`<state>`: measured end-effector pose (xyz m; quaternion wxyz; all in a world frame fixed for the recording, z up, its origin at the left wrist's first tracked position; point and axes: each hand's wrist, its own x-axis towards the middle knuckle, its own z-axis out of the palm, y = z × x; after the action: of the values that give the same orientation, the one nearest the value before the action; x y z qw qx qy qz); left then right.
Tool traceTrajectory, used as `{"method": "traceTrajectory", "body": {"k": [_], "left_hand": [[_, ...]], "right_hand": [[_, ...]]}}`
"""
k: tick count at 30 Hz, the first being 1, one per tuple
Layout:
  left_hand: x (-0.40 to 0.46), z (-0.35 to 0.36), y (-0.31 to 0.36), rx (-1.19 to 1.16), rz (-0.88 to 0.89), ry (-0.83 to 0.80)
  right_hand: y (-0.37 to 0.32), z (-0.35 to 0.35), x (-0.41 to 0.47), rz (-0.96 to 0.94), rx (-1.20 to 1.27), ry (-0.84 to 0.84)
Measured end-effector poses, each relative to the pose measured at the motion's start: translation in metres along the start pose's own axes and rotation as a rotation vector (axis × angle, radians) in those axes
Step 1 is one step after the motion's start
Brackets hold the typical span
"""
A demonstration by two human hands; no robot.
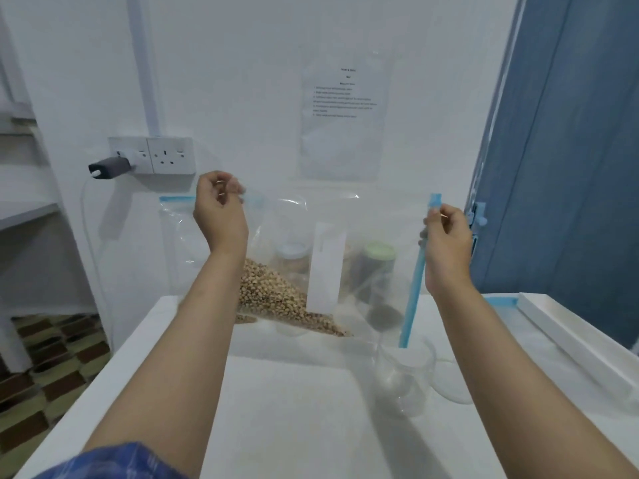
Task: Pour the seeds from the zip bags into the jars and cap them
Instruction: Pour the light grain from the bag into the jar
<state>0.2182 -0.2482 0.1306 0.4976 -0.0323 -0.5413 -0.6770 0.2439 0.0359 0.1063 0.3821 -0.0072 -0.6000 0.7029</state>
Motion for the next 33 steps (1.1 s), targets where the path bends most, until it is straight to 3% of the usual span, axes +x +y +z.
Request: {"method": "traceTrajectory", "body": {"k": [33], "left_hand": [[-0.014, 0.046, 0.022, 0.042, 0.082, -0.042]], "right_hand": [[0.016, -0.028, 0.002, 0.11, 0.222, -0.04]]}}
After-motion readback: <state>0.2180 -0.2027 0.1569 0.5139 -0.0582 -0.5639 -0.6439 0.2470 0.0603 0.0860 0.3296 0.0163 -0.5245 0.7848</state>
